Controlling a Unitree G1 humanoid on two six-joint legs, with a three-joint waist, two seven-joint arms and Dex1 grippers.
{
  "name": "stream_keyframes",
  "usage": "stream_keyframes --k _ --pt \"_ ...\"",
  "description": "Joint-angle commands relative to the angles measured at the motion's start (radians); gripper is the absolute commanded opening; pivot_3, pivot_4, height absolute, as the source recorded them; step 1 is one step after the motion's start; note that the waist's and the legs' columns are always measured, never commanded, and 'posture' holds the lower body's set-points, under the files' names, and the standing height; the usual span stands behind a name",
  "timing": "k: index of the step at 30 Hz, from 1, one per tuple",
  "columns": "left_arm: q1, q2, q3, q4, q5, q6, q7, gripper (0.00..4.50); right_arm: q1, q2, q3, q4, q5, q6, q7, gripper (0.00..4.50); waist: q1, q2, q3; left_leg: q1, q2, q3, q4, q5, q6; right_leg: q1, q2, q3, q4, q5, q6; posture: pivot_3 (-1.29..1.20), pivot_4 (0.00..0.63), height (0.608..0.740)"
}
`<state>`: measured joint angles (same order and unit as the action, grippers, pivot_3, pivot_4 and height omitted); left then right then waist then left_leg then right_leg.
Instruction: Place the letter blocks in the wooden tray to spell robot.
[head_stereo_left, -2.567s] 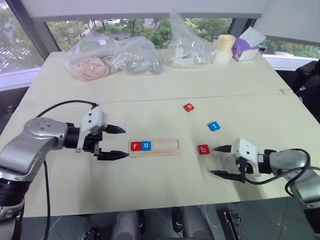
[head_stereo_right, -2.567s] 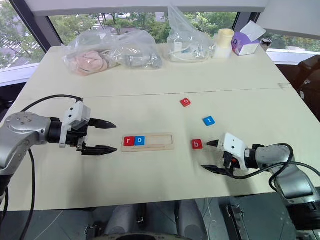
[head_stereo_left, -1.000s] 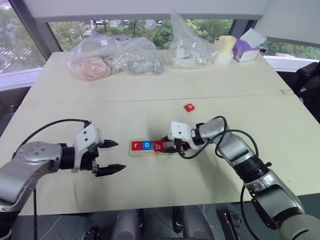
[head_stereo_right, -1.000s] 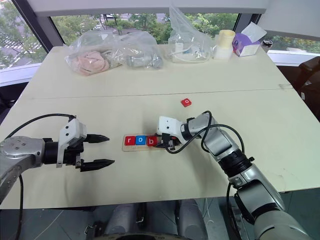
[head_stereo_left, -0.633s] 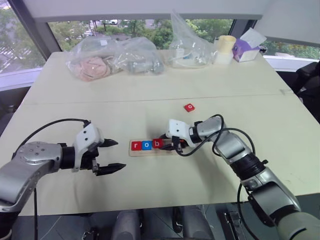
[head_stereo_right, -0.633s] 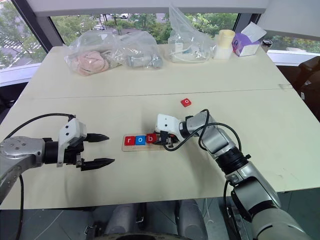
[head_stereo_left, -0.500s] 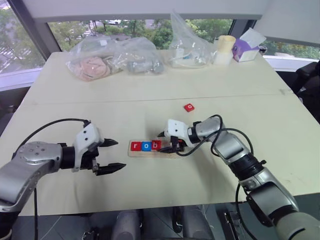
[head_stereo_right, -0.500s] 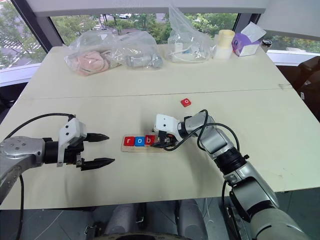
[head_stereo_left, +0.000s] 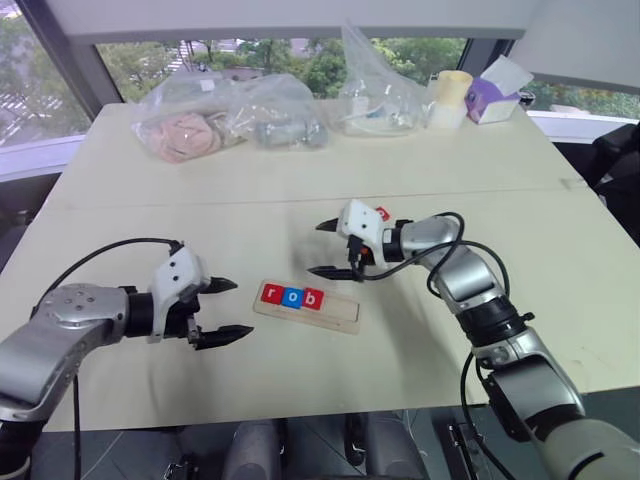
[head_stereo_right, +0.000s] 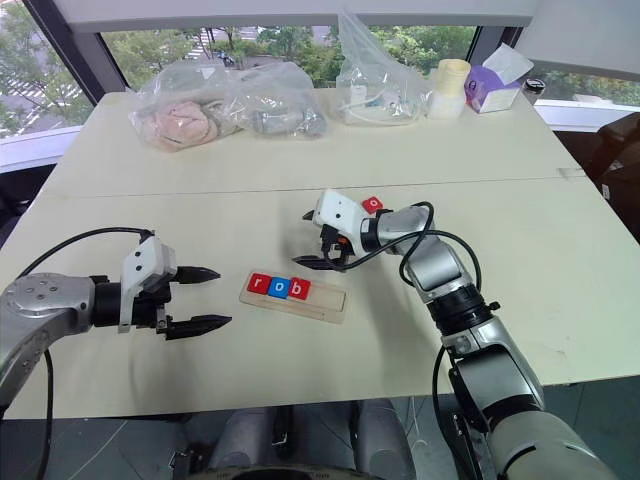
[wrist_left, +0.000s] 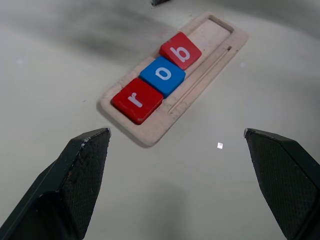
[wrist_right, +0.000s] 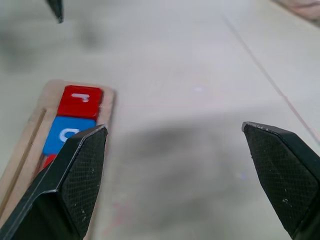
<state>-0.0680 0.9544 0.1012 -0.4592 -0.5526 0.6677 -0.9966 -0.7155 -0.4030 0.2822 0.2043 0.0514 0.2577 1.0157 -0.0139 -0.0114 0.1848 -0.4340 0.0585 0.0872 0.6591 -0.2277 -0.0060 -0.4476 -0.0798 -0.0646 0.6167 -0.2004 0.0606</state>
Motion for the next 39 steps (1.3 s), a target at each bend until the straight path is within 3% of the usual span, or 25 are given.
stream_keyframes --k 1,20,25,30,39 --pt "-0.021 -0.009 -0.006 -0.003 0.008 -0.016 0.004 4.50 0.028 -0.010 0.020 0.023 -0.052 -0.077 -0.035 4.42 0.000 0.000 0.000 0.000 0.000 0.000 0.000 0.000 0.000 0.000 0.000 0.000 0.000 0.000 0.000 0.00 0.150 0.739" --pt "-0.048 -0.027 -0.028 0.017 0.019 -0.013 0.002 4.50 0.078 0.027 0.032 0.003 -0.057 -0.120 -0.044 4.42 0.000 0.000 0.000 0.000 0.000 0.000 0.000 0.000 0.000 0.000 0.000 0.000 0.000 0.000 0.000 0.00 0.150 0.739" --pt "-0.057 -0.038 -0.020 0.017 0.019 -0.017 0.012 4.50 -0.011 0.021 -0.070 0.132 -0.074 -0.117 -0.208 4.42 0.000 0.000 0.000 0.000 0.000 0.000 0.000 0.000 0.000 0.000 0.000 0.000 0.001 0.000 0.000 0.00 0.150 0.739" --pt "-0.117 -0.072 0.018 0.014 -0.028 0.012 0.047 4.50 -0.100 0.041 -0.266 0.283 0.012 0.036 -0.403 4.42 0.003 0.000 0.000 0.000 0.000 0.000 0.000 0.001 -0.001 0.000 0.000 0.000 0.001 0.000 0.000 0.00 0.150 0.739" --pt "-0.209 -0.086 0.012 0.022 -0.051 0.033 0.071 4.50 -0.053 0.048 -0.338 0.219 0.077 0.239 -0.467 4.42 -0.004 0.000 0.000 0.000 0.000 0.000 0.000 0.001 0.000 0.001 0.001 0.000 0.001 0.000 0.000 0.00 0.150 0.739"
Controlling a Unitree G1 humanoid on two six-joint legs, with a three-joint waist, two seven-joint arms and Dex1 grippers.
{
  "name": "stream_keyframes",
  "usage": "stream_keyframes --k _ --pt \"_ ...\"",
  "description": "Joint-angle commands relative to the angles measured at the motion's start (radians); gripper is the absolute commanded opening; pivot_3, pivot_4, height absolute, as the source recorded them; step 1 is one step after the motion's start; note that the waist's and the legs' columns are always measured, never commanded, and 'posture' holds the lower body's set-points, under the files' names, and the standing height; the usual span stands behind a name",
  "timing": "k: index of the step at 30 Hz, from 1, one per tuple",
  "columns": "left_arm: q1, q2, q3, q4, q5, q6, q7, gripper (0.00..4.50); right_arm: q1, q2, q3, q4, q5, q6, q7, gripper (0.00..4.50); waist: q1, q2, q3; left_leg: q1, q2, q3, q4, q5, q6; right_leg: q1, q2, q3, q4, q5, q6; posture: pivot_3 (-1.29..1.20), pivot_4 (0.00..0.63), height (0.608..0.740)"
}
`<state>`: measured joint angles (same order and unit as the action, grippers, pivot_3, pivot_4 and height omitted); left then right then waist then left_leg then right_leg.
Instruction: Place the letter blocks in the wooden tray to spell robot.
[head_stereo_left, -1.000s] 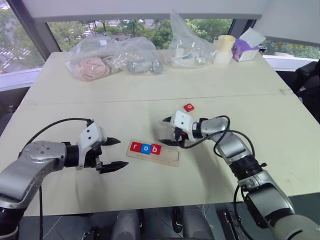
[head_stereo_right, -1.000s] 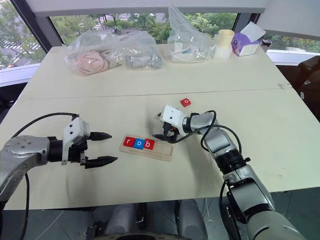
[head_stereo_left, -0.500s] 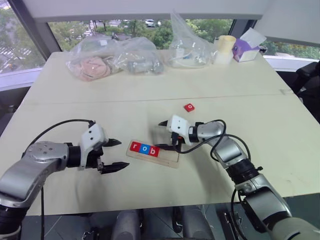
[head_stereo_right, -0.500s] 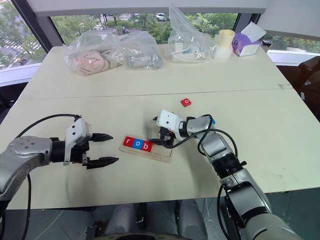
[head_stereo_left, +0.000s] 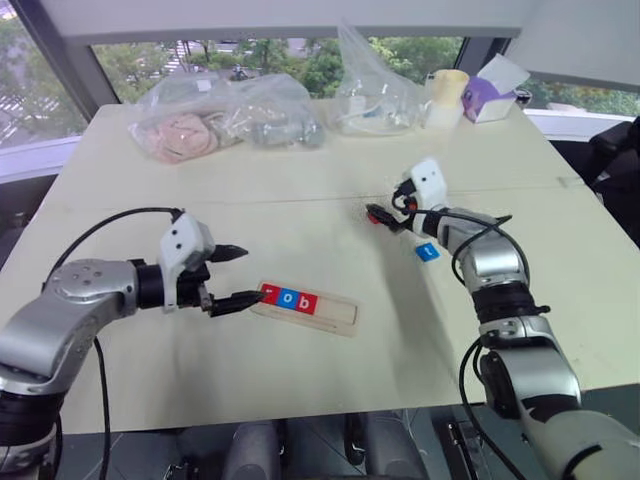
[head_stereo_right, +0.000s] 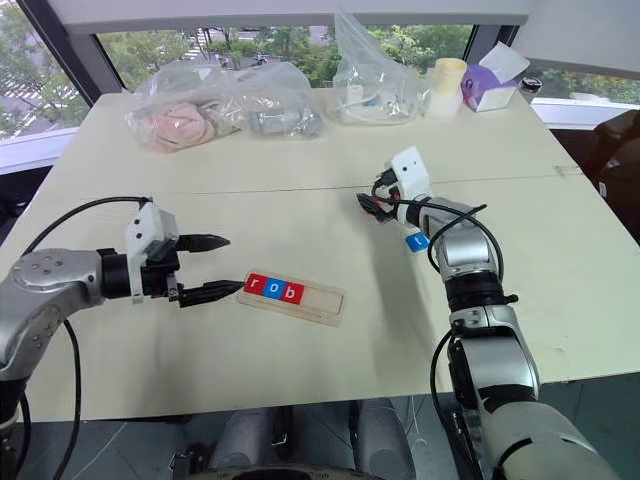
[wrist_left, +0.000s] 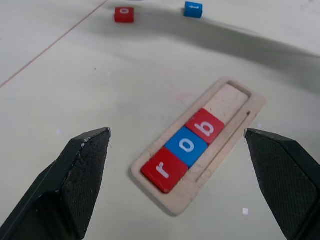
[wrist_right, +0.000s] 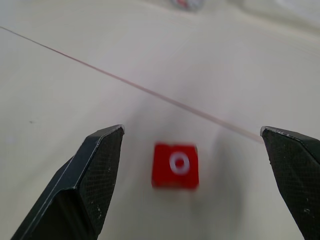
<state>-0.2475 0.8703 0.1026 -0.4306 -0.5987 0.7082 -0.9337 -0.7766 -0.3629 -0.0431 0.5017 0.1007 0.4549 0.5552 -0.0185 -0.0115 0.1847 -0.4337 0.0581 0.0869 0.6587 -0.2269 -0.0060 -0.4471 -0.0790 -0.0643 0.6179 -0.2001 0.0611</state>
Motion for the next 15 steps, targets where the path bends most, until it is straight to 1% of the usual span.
stream_keyframes --k 1,5,7,11,15 --pt "-0.035 -0.001 0.010 -0.006 -0.004 -0.006 0.008 4.50 0.021 0.004 -0.013 -0.107 0.027 0.066 -0.016 4.42 0.001 0.000 0.000 0.000 0.000 0.000 0.000 0.000 0.000 0.000 0.000 0.000 0.000 0.000 0.000 0.00 0.150 0.739" --pt "-0.044 0.001 0.016 -0.005 -0.006 -0.002 0.005 4.50 0.096 0.000 -0.013 -0.271 0.042 0.143 -0.040 4.42 0.002 0.000 0.000 0.000 0.000 0.000 0.000 0.000 0.000 0.000 0.000 0.000 0.000 0.000 0.000 0.00 0.150 0.739" --pt "-0.049 -0.008 0.004 -0.002 -0.002 -0.005 0.009 4.50 0.118 0.019 -0.004 -0.284 0.041 0.142 -0.058 4.42 0.003 0.000 0.000 0.000 0.000 0.000 0.000 0.000 0.000 0.000 0.000 0.000 0.000 0.000 0.000 0.00 0.150 0.739" --pt "-0.061 -0.022 -0.020 0.011 0.010 -0.014 0.010 4.50 0.075 0.066 -0.005 -0.166 0.035 0.074 -0.095 4.42 -0.002 0.000 0.000 0.001 0.000 0.000 0.000 0.000 0.000 0.000 0.000 0.000 0.001 0.000 0.000 0.00 0.150 0.739" --pt "-0.076 -0.030 -0.025 0.011 0.002 -0.002 0.017 4.50 0.012 0.112 -0.004 0.025 0.020 -0.014 -0.128 4.42 -0.002 0.000 0.000 0.001 0.000 -0.001 0.000 0.000 0.000 0.000 0.001 0.000 0.001 0.000 0.000 0.00 0.150 0.739"
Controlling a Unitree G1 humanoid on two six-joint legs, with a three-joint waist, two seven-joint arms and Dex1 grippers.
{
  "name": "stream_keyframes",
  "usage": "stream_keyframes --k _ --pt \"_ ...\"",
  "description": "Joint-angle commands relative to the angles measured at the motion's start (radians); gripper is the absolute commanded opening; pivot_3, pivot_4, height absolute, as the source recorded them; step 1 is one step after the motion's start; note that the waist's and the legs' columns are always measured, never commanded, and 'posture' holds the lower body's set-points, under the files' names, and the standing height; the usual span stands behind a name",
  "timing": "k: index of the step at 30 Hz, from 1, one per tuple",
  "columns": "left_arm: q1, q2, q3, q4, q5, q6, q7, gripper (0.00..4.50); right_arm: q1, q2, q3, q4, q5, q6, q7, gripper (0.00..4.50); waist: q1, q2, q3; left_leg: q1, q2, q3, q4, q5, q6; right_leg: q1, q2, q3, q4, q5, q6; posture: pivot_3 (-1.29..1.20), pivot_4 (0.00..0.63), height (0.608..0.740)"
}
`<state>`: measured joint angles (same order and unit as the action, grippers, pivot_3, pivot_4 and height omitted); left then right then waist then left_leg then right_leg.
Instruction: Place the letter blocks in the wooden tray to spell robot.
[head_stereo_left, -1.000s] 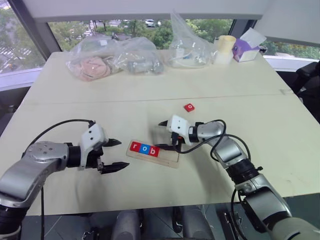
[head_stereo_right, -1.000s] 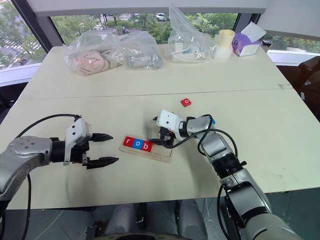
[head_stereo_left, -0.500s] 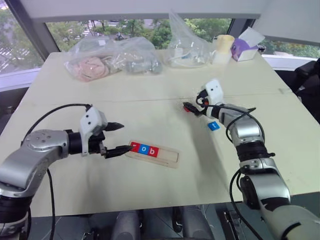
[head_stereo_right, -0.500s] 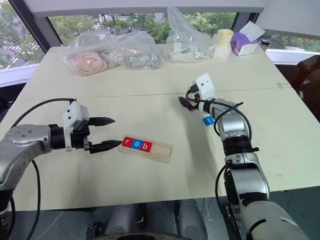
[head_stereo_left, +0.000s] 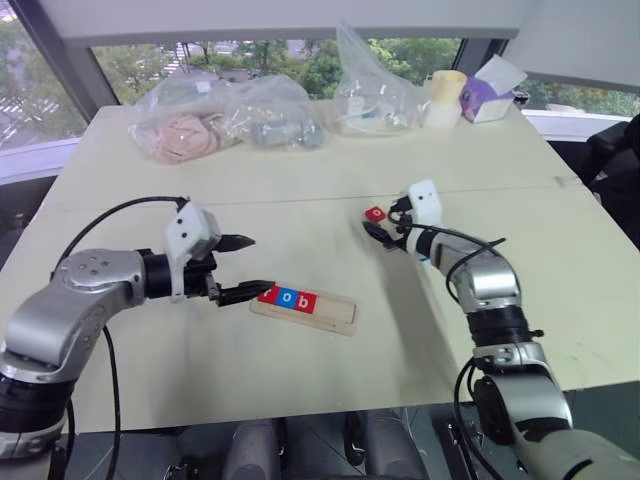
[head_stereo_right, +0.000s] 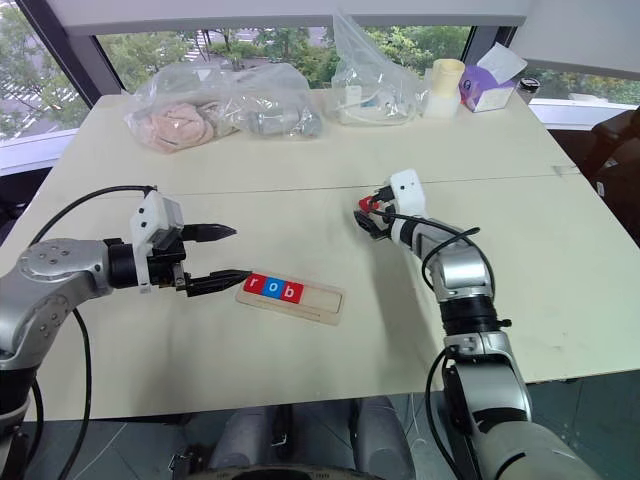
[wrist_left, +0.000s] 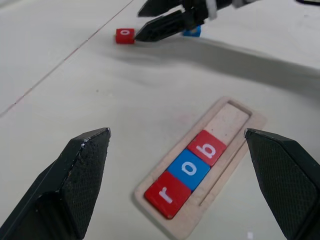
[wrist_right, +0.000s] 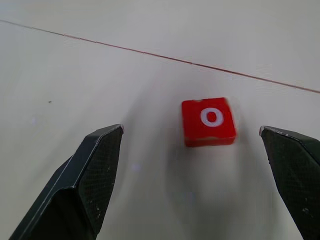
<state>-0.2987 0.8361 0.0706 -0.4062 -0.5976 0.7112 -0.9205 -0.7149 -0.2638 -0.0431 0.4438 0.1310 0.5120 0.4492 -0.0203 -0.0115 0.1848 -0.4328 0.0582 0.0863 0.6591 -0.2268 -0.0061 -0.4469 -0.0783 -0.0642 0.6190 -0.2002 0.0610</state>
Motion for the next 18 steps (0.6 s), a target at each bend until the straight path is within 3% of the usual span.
stream_keyframes --k 1,3,5,11,15,18 --pt "-0.024 0.012 0.004 -0.016 0.008 -0.005 0.003 4.50 -0.058 0.017 0.004 0.115 -0.019 -0.086 -0.023 4.42 0.001 0.000 0.000 0.000 0.000 0.000 0.000 0.000 0.000 0.000 0.000 0.000 0.000 0.000 0.000 0.00 0.150 0.739" --pt "-0.023 0.025 0.001 -0.019 0.021 -0.005 0.008 4.50 -0.070 0.022 0.015 0.158 -0.027 -0.117 -0.020 4.42 0.003 0.000 0.000 0.000 0.000 0.000 0.000 0.000 0.000 0.000 0.000 0.000 0.000 0.000 0.000 0.00 0.150 0.739" --pt "-0.026 0.021 0.010 -0.019 0.024 -0.009 0.022 4.50 -0.077 0.021 0.022 0.189 -0.038 -0.143 -0.027 3.91 0.002 0.000 0.000 0.000 0.000 0.000 0.000 0.000 0.000 0.000 0.000 0.000 -0.001 0.000 0.001 0.00 0.150 0.739" --pt "-0.023 0.010 0.023 -0.020 0.018 -0.013 0.040 4.50 -0.089 0.011 0.031 0.208 -0.060 -0.165 -0.035 1.16 0.001 0.000 0.000 0.000 0.000 0.000 0.000 0.000 0.000 0.001 0.000 0.000 0.000 0.000 0.001 0.00 0.150 0.739" --pt "-0.019 0.001 0.012 -0.032 0.019 -0.013 0.048 4.50 -0.049 -0.023 0.029 0.057 -0.072 -0.149 -0.051 1.16 0.002 0.000 0.000 0.000 0.000 0.000 0.000 0.000 0.000 0.001 0.000 0.000 0.000 0.000 0.001 0.00 0.150 0.739" --pt "-0.014 -0.017 -0.003 -0.032 0.046 -0.049 0.061 4.50 0.096 -0.077 -0.013 -0.342 -0.025 0.018 -0.047 1.16 0.014 0.001 0.000 0.000 0.000 -0.001 -0.001 0.000 0.000 0.001 -0.001 0.000 -0.001 -0.001 0.001 0.00 0.150 0.739"
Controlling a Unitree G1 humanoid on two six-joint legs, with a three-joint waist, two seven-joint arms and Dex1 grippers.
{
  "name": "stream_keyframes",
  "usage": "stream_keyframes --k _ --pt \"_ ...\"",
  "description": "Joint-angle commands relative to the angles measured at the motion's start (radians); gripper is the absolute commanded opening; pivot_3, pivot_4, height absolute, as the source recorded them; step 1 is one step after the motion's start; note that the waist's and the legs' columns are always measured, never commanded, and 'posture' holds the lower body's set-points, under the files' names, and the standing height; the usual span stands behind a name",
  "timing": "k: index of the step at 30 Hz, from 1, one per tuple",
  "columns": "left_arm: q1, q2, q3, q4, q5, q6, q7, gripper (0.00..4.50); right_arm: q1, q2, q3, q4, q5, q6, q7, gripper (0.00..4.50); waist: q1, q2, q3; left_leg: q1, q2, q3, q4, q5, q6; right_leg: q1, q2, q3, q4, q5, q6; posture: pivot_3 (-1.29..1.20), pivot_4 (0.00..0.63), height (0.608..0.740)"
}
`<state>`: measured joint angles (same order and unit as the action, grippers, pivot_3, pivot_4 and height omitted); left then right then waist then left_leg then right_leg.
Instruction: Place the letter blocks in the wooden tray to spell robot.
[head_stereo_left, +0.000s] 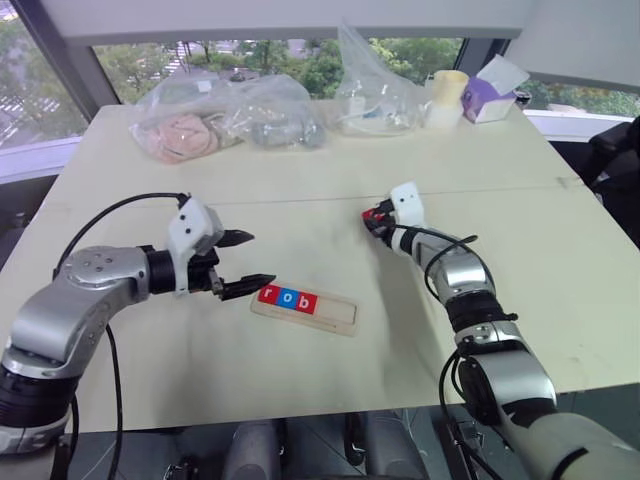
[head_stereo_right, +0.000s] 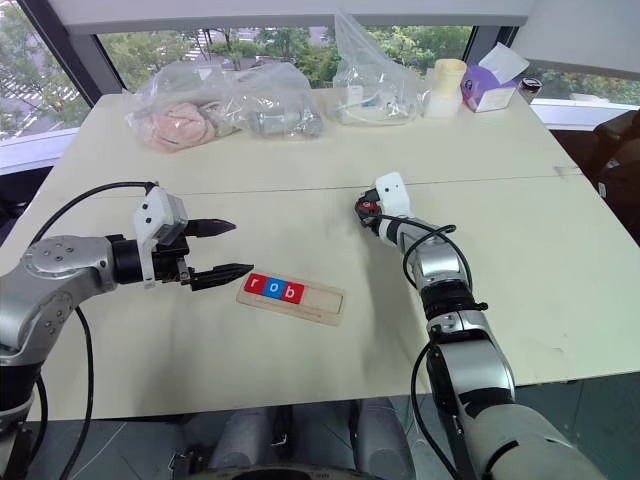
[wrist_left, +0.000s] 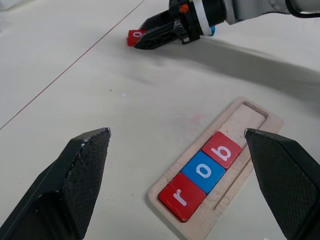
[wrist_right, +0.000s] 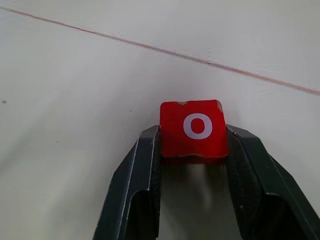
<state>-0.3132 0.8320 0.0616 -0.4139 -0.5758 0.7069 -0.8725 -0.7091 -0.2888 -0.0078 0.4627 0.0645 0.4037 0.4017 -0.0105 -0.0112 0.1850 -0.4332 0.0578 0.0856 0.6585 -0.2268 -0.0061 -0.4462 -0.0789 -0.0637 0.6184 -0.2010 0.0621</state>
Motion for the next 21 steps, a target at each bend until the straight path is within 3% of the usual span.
stream_keyframes --k 1,5,9,15,20,21 --pt "0.003 -0.017 0.000 -0.021 0.034 -0.058 0.014 4.50 0.149 -0.062 -0.070 -0.499 0.065 0.210 -0.010 1.16 0.008 0.000 0.000 -0.001 0.000 -0.001 0.000 0.000 0.000 0.000 -0.001 0.000 0.000 -0.001 0.001 0.00 0.150 0.739" --pt "0.007 -0.036 -0.031 -0.007 0.055 -0.073 0.009 4.50 0.408 -0.026 -0.159 -0.995 0.139 0.592 -0.108 1.16 0.016 -0.001 -0.001 -0.001 -0.001 -0.001 -0.002 0.000 0.000 0.000 -0.001 0.000 -0.001 -0.001 0.002 0.00 0.150 0.739" --pt "-0.003 -0.053 -0.060 0.014 0.067 -0.088 -0.010 4.50 0.560 0.064 -0.172 -1.255 0.151 0.826 -0.204 1.16 0.014 0.000 -0.001 0.001 0.000 -0.001 -0.002 0.000 -0.001 0.000 -0.001 0.000 -0.001 -0.001 0.001 0.00 0.150 0.739" --pt "-0.046 -0.056 -0.079 0.080 0.092 -0.122 -0.047 4.50 0.646 0.125 -0.117 -1.317 0.123 0.947 -0.289 1.16 0.001 0.000 -0.001 0.002 0.006 -0.003 -0.003 -0.002 -0.004 0.000 0.000 -0.002 -0.005 0.001 -0.002 0.00 0.150 0.739" --pt "-0.053 -0.065 -0.096 0.118 0.123 -0.158 -0.067 4.50 0.686 0.147 -0.047 -1.281 0.105 0.929 -0.327 1.16 -0.007 0.000 -0.001 0.002 0.004 -0.001 -0.009 -0.001 -0.002 -0.002 0.000 -0.001 -0.006 0.001 -0.002 0.00 0.150 0.739" --pt "-0.051 -0.066 -0.098 0.121 0.127 -0.163 -0.069 4.50 0.687 0.156 -0.046 -1.278 0.107 0.932 -0.330 1.66 -0.008 -0.001 -0.001 0.002 0.003 -0.001 -0.009 -0.001 -0.001 -0.002 0.001 -0.001 -0.006 0.001 -0.004 0.00 0.150 0.739"
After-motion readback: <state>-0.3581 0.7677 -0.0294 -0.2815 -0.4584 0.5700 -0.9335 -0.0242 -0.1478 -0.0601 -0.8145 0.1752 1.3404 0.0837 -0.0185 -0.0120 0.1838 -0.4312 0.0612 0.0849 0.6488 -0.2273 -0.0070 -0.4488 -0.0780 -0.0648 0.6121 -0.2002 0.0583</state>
